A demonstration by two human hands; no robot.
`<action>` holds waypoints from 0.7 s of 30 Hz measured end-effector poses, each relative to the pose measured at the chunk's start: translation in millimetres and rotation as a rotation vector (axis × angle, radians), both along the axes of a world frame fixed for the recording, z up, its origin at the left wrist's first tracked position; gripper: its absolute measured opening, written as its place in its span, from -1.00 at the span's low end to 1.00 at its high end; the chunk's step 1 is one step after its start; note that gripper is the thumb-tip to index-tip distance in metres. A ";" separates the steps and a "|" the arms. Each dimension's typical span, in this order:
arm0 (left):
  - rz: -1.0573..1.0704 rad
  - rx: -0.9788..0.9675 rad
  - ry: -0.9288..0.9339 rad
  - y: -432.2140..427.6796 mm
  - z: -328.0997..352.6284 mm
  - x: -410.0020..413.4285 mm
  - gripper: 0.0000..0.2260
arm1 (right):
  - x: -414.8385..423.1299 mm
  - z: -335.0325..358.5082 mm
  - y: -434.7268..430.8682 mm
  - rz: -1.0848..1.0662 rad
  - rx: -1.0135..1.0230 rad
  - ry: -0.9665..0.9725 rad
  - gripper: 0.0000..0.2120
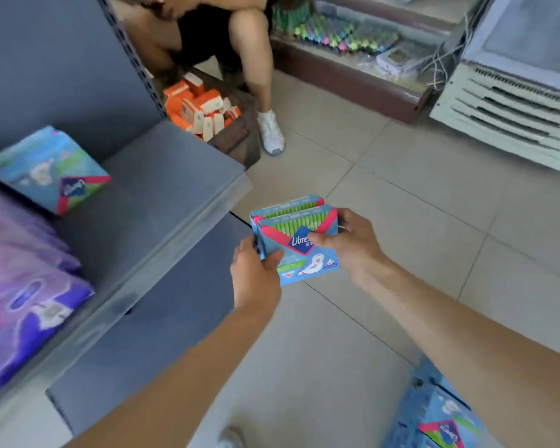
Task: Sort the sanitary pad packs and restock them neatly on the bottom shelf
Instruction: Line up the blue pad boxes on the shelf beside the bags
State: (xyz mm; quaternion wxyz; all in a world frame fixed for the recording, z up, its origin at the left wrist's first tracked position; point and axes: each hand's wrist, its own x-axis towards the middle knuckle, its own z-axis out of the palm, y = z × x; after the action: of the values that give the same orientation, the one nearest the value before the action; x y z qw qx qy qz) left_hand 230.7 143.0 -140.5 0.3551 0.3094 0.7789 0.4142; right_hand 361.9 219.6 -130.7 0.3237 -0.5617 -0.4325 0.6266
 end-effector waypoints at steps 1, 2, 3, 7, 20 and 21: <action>0.041 0.032 0.017 3.1 7.5 -18.8 -0.76 | -23.1 10.5 7.0 0.034 0.028 0.002 -0.65; 0.079 0.064 0.040 5.2 13.8 -36.8 -0.76 | -45.6 20.1 12.3 0.067 0.057 0.005 -0.64; 0.120 0.088 0.067 5.9 19.7 -53.8 -0.76 | -67.1 28.1 16.4 0.100 0.080 0.009 -0.64; 0.272 0.159 0.128 -4.0 39.7 -112.9 -0.65 | -143.8 50.2 21.3 0.250 0.135 -0.014 -0.67; 0.542 0.045 0.343 -17.4 21.7 -245.7 -0.51 | -331.3 46.1 22.6 0.551 0.211 -0.066 -0.53; 0.550 0.022 0.357 -16.2 18.6 -250.8 -0.52 | -337.7 43.6 22.9 0.561 0.203 -0.065 -0.54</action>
State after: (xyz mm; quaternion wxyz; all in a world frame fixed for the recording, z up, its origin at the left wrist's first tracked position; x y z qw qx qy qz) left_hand -20.1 126.8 -121.8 0.0843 0.1592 0.8786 0.4423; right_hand 24.2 242.5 -87.1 0.1784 -0.4049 -0.6412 0.6270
